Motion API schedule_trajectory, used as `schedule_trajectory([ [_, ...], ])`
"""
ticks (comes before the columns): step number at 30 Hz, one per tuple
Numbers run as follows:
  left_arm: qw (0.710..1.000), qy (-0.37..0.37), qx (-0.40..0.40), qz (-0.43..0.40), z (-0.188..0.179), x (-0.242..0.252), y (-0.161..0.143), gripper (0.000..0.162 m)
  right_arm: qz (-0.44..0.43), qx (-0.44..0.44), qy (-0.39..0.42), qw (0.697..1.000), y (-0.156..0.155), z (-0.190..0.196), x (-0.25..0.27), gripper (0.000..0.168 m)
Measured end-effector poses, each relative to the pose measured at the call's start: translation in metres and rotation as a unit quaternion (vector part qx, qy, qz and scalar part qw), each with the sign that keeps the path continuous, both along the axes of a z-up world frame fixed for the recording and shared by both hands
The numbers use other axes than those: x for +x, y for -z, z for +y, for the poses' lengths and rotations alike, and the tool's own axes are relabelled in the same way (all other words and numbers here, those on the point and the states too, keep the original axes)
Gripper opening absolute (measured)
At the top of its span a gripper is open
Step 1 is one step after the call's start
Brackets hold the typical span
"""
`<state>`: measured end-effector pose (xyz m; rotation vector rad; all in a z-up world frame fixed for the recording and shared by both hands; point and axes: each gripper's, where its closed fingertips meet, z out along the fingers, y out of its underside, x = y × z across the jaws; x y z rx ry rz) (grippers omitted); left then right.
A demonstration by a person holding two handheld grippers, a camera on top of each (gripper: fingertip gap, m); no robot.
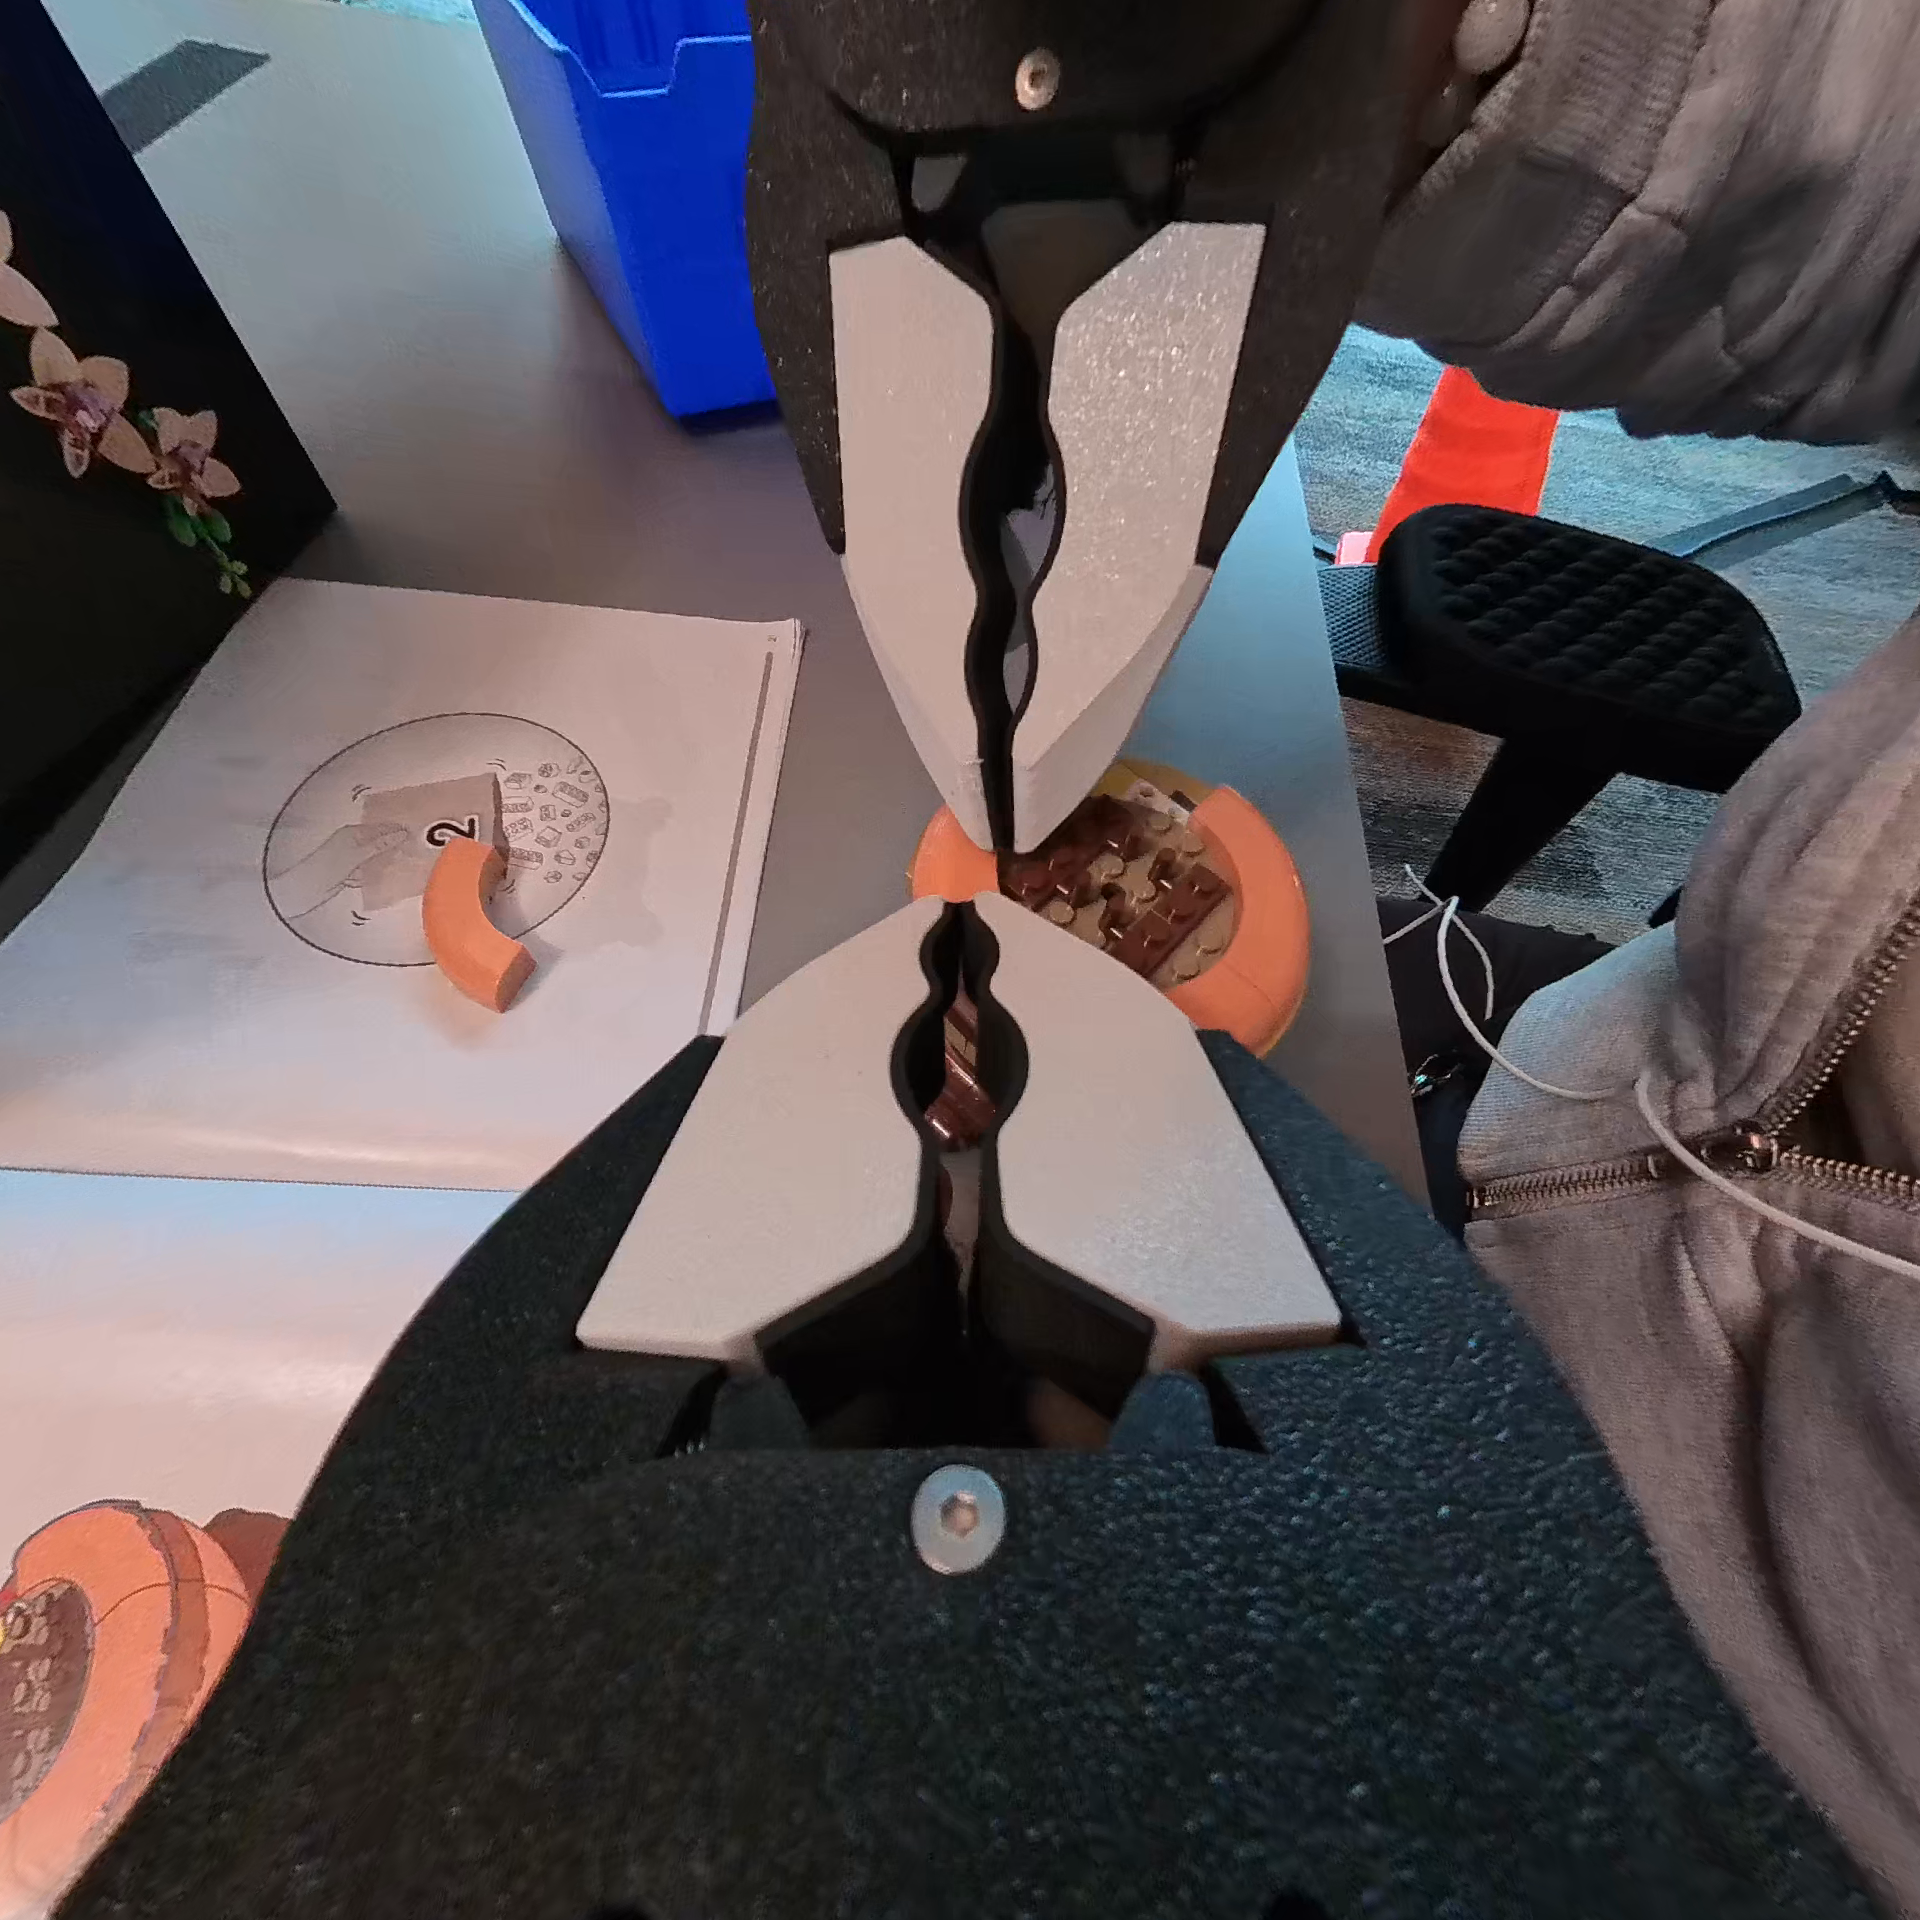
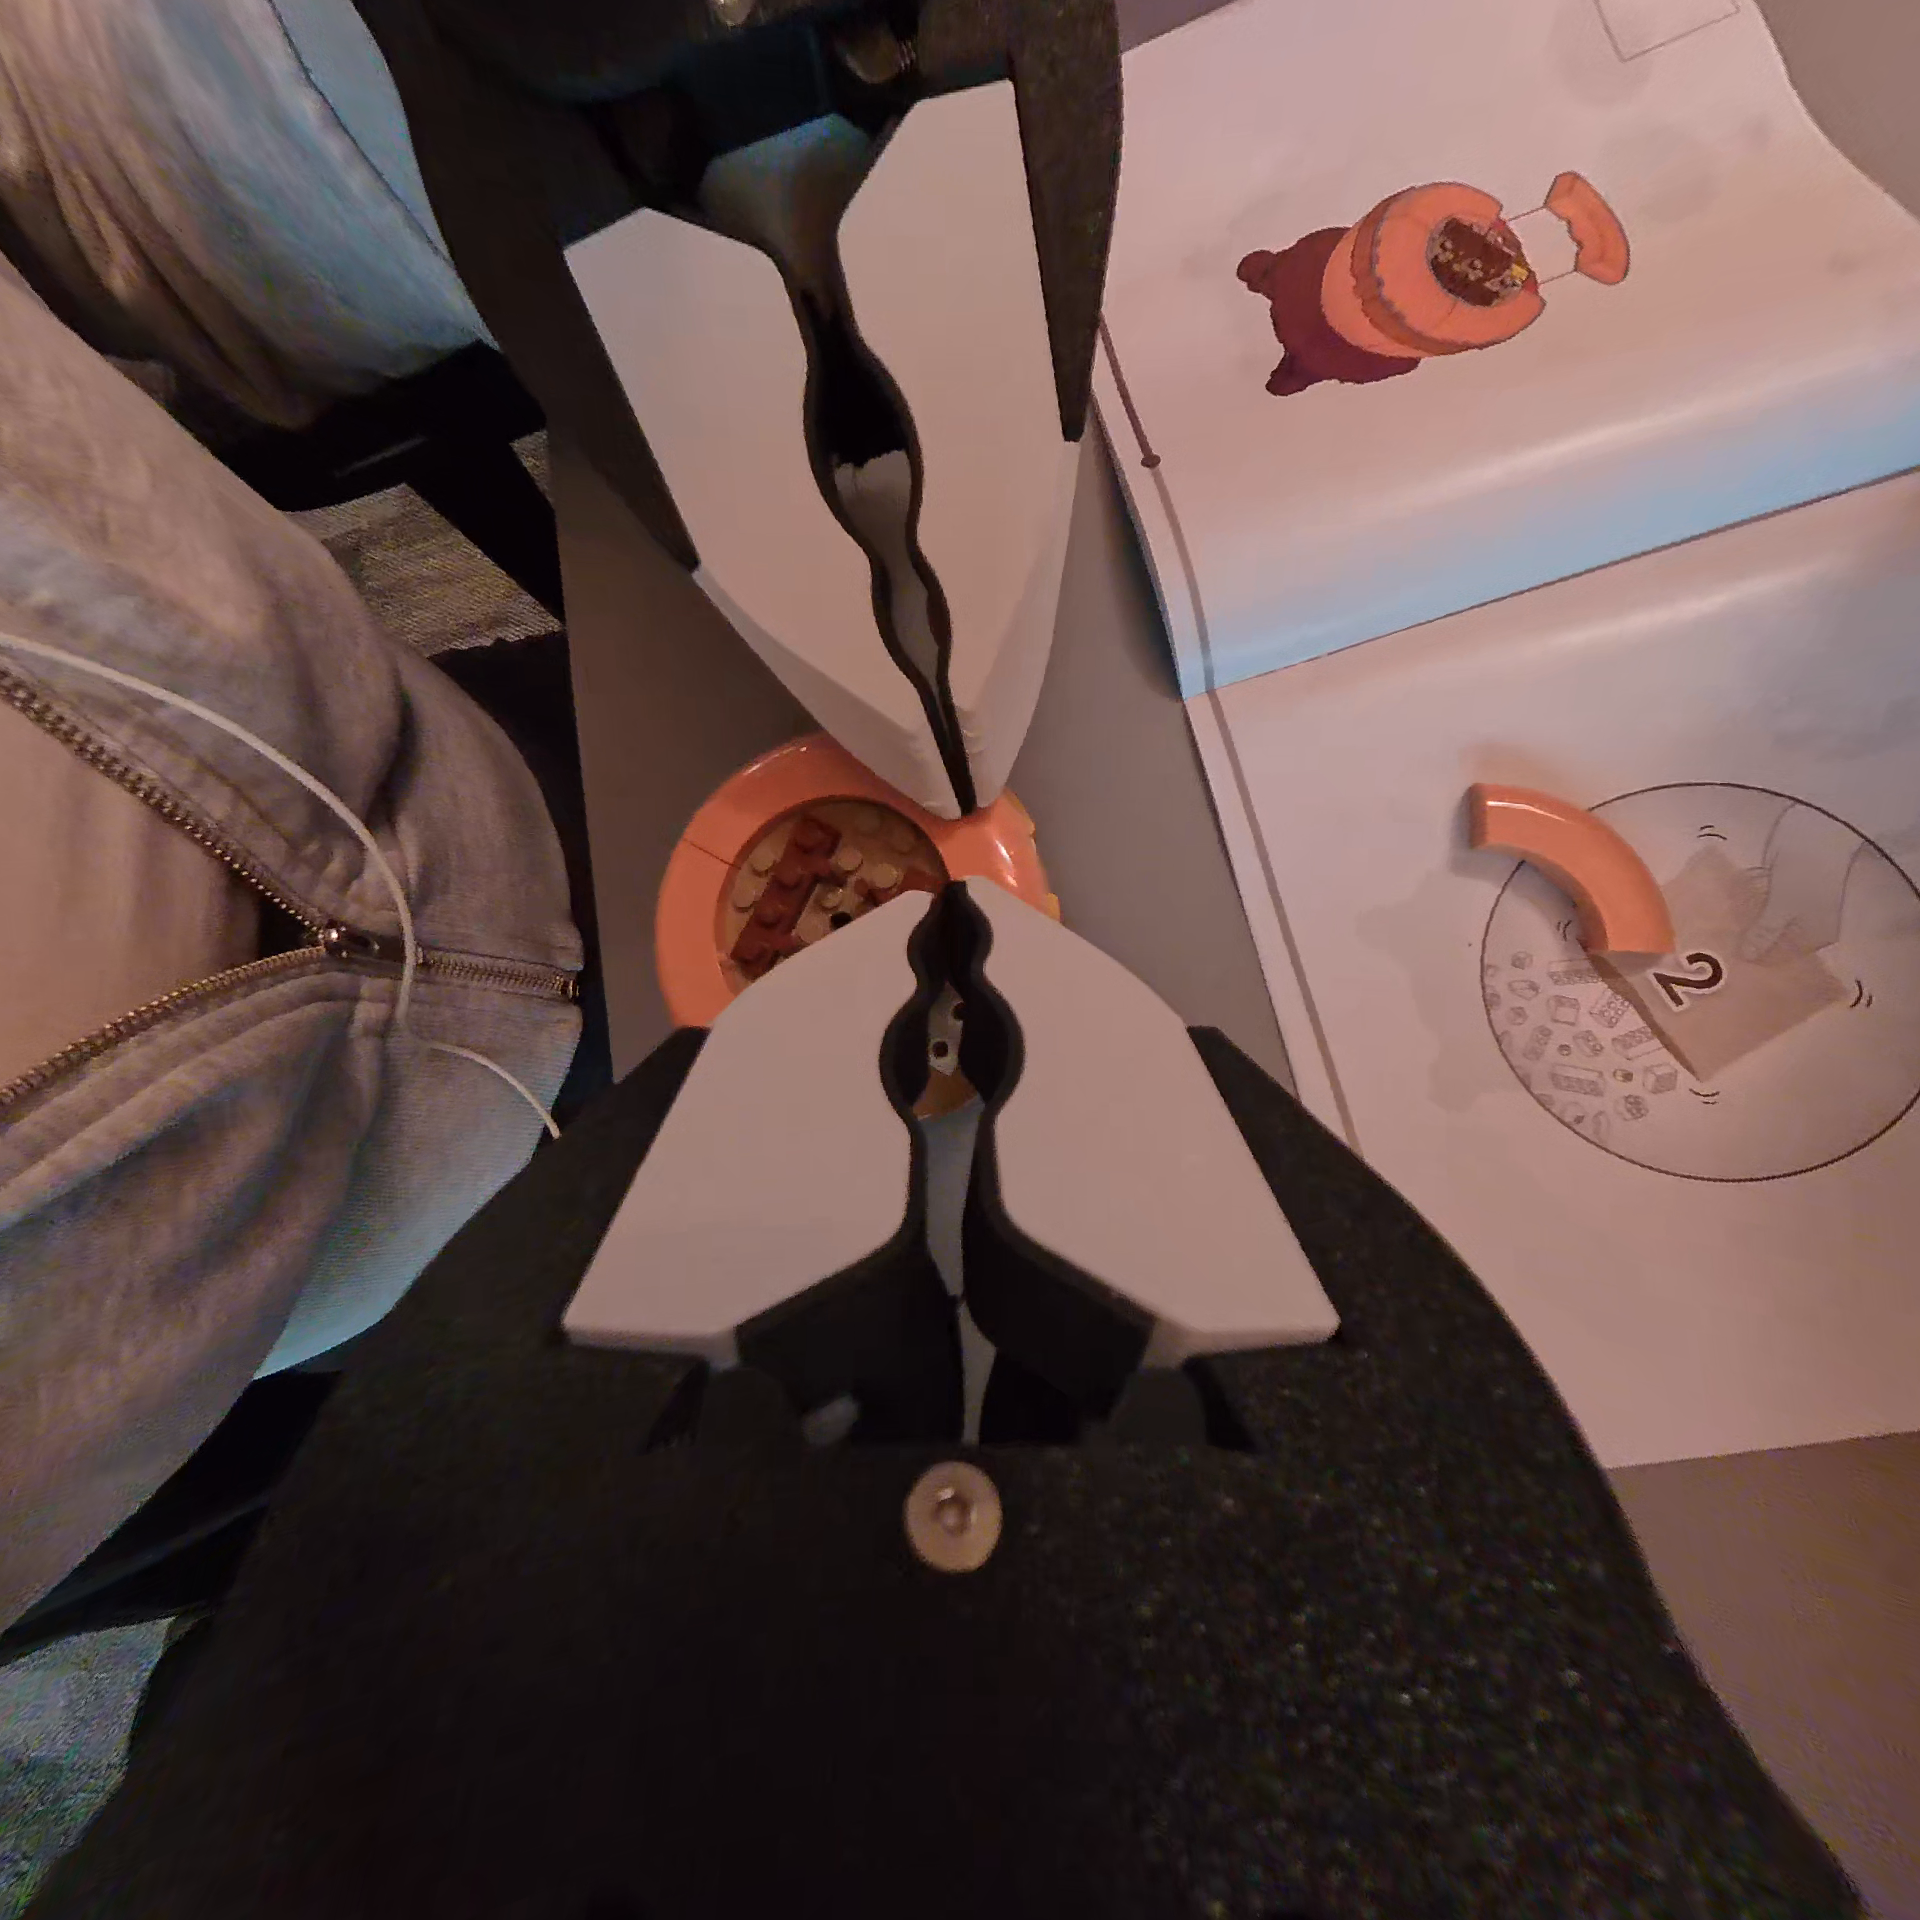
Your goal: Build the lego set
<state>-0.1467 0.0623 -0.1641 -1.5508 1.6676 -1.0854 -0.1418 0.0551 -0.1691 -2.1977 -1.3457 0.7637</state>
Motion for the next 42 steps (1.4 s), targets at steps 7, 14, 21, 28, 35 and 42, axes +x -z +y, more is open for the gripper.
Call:
schedule_trajectory([
  [7, 0.999, 0.002, 0.047, 0.005, -0.002, 0.0, 0.0, 0.0, 0.115, -0.076, 0.054, 0.989, -0.007, 0.018, 0.006, 0.04],
  [14, 0.998, 0.001, 0.07, 0.004, -0.003, 0.0, 0.0, 0.0, 0.281, -0.362, 0.104, 0.883, 0.013, 0.015, -0.004, 0.043],
  [21, 0.995, -0.002, 0.097, 0.003, -0.003, 0.0, 0.0, 0.0, 0.293, -0.417, 0.098, 0.855, 0.016, 0.004, -0.011, 0.037],
  [28, 0.989, -0.054, 0.12, -0.06, -0.015, -0.007, -0.035, 0.039, 0.292, -0.415, 0.105, 0.855, 0.016, 0.004, -0.011, 0.036],
  [35, 0.997, -0.062, 0.011, -0.041, -0.054, -0.002, -0.002, 0.004, 0.299, -0.407, 0.109, 0.856, 0.015, 0.003, -0.012, 0.035],
  [42, 0.994, -0.073, -0.04, -0.066, -0.052, -0.004, 0.002, 0.0, 0.309, -0.347, 0.13, 0.876, 0.007, 0.01, -0.011, 0.013],
])
